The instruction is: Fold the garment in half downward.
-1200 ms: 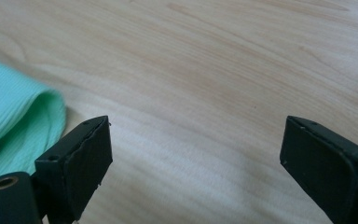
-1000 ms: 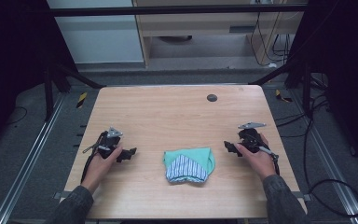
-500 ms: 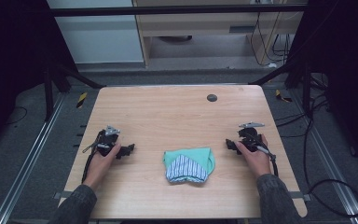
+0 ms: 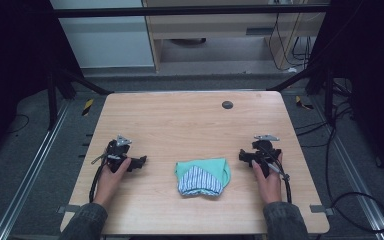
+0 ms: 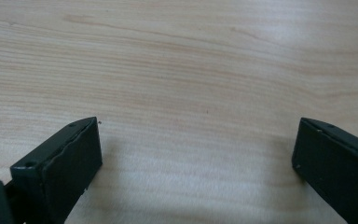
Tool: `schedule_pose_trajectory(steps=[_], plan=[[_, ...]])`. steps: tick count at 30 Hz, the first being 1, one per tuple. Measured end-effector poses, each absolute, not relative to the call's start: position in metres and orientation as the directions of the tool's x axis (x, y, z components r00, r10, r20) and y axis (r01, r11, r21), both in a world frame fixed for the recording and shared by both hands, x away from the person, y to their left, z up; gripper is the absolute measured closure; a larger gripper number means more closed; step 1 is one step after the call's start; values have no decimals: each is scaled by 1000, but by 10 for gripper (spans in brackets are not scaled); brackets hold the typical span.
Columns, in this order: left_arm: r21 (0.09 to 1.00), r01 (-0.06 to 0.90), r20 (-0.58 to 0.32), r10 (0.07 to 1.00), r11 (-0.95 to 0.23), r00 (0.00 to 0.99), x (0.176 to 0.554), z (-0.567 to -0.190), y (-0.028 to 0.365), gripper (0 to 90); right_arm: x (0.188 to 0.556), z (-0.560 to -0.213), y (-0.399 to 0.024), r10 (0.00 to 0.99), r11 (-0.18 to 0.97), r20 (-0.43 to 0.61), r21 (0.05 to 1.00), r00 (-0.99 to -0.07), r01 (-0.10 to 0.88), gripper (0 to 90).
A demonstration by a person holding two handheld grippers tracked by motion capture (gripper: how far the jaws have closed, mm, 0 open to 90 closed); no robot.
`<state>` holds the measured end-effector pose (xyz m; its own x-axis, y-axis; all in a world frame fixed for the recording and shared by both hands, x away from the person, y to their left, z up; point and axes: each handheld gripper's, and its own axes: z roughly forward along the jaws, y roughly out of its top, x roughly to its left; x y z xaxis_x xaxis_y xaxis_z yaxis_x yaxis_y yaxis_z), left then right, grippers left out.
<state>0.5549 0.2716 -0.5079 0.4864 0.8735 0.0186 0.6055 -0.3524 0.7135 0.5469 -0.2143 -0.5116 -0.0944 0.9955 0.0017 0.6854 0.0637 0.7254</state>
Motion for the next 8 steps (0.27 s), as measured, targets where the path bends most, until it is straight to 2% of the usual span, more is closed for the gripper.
schedule_pose_trajectory(steps=[8], plan=[[712,618,18,889,-332,457,552,-508,270,0,534,-512,-196,997,54,4,724,-83,687,10]])
